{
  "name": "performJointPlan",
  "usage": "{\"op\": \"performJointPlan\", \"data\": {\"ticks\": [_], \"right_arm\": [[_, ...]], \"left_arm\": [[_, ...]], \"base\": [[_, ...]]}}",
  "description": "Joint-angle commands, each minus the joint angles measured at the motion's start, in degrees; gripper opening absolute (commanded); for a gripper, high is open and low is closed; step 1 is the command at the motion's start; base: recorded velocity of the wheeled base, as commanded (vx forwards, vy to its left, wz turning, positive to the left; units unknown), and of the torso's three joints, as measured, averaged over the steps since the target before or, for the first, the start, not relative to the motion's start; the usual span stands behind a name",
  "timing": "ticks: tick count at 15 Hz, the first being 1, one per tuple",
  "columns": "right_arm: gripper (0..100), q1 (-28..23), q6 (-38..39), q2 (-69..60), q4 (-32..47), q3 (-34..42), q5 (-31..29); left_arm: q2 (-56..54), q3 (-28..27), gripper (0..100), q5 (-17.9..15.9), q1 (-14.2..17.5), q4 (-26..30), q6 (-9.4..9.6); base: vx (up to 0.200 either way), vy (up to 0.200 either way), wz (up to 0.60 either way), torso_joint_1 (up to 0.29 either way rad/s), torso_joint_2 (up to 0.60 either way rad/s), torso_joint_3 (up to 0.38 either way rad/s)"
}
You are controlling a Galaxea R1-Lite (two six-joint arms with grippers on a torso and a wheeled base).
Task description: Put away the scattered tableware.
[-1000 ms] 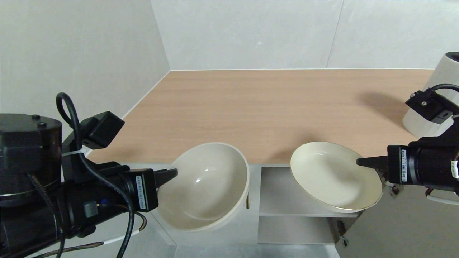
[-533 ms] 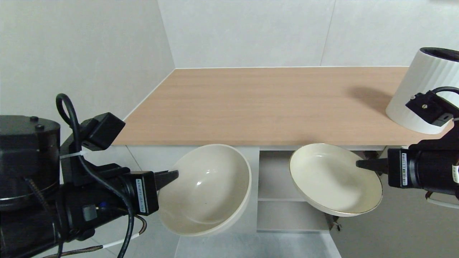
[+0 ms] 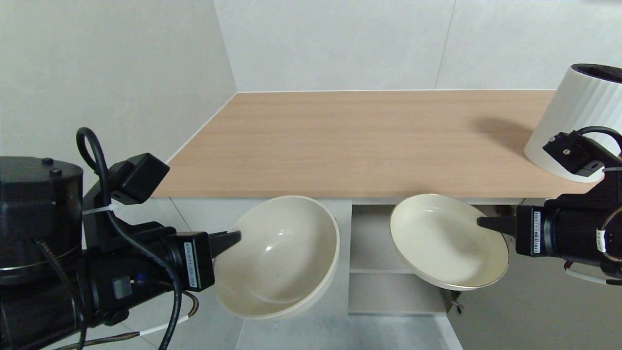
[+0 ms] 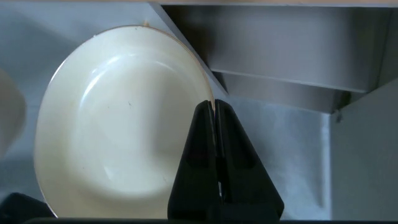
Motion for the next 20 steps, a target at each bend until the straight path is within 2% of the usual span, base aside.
{"op": "performJointPlan", "data": {"ticks": [1,5,20], "right_arm": [[0,0.02,-0.61,0.37,-0.05,0.53,0.0],[0,-0.07,-0.7,0.81,-0.05,0.62,0.0],[0,-0.24,-0.79,1.95,-0.05,0.71,0.0]], "left_arm": [[0.49,-0.01,0,0.11,0.01,-0.03,-0.03],[0.93,-0.01,0,0.11,0.01,-0.03,-0.03],[1.28,-0.01,0,0.11,0.01,-0.03,-0.03]], "base": [[0.0,0.0,0.0,0.0,0.0,0.0],[0.0,0.0,0.0,-0.074,0.17,0.091],[0.0,0.0,0.0,-0.19,0.45,0.255]]}}
